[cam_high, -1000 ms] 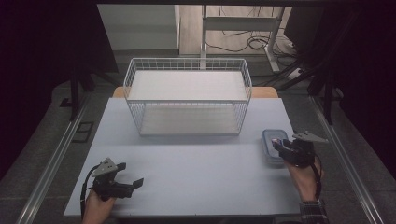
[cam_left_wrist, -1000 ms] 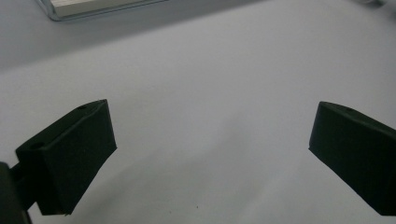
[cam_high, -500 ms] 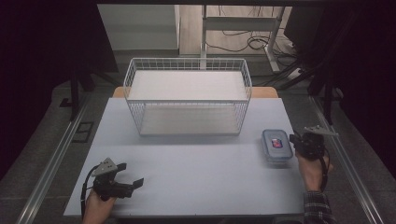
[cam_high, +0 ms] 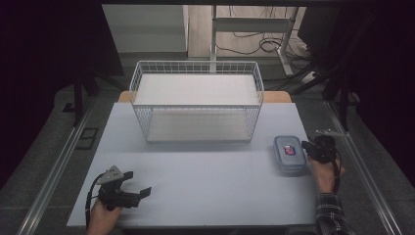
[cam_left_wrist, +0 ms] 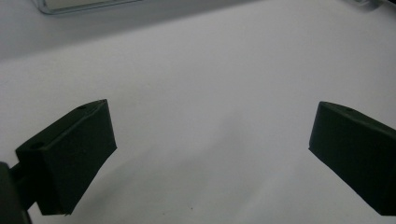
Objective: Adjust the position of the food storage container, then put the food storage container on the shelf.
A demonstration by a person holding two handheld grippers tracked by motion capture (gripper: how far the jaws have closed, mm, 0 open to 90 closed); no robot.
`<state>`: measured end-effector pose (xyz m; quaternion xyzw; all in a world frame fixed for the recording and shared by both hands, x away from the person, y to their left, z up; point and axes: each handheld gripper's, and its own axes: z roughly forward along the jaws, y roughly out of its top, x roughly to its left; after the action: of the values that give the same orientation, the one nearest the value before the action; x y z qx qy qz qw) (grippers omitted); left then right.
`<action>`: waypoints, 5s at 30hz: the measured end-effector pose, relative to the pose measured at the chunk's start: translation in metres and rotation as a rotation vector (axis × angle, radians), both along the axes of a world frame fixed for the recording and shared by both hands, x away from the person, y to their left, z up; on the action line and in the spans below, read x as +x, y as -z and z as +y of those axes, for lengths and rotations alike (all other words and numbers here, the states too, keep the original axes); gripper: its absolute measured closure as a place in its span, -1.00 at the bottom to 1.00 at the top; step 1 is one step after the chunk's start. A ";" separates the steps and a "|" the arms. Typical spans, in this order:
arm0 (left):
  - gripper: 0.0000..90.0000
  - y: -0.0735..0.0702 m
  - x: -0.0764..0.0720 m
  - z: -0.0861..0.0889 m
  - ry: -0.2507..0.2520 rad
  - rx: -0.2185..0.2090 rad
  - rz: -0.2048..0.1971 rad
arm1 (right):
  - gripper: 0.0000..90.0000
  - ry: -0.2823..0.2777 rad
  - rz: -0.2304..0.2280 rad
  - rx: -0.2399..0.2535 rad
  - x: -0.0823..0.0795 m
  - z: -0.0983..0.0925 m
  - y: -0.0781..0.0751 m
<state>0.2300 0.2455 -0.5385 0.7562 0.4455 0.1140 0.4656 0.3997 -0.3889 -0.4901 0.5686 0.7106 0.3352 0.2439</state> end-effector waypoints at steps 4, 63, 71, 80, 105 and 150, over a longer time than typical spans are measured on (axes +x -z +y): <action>-1.00 0.000 0.000 -0.001 0.003 0.001 0.001 | 0.98 -0.036 0.013 0.020 -0.001 0.008 0.001; 0.88 -0.018 0.081 -0.061 0.233 0.106 -0.007 | 0.97 -0.684 0.088 0.043 -0.117 0.209 0.004; 0.97 -0.008 0.128 -0.094 0.295 0.081 0.028 | 0.97 -0.727 0.150 0.027 -0.126 0.221 0.017; 1.00 -0.003 0.121 -0.109 0.343 0.134 0.065 | 0.97 -0.697 0.149 0.009 -0.114 0.219 0.018; 0.94 -0.011 0.024 -0.107 0.273 0.109 0.152 | 0.97 -0.707 0.210 0.008 -0.103 0.219 0.018; -0.53 -0.019 0.032 -0.094 0.234 0.081 0.109 | -0.15 -0.682 0.130 0.010 -0.099 0.196 0.004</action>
<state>0.2618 0.1511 -0.5198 0.8261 0.3739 0.0355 0.4201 0.3004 -0.1925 -0.4942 0.3196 0.8721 0.3641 0.0692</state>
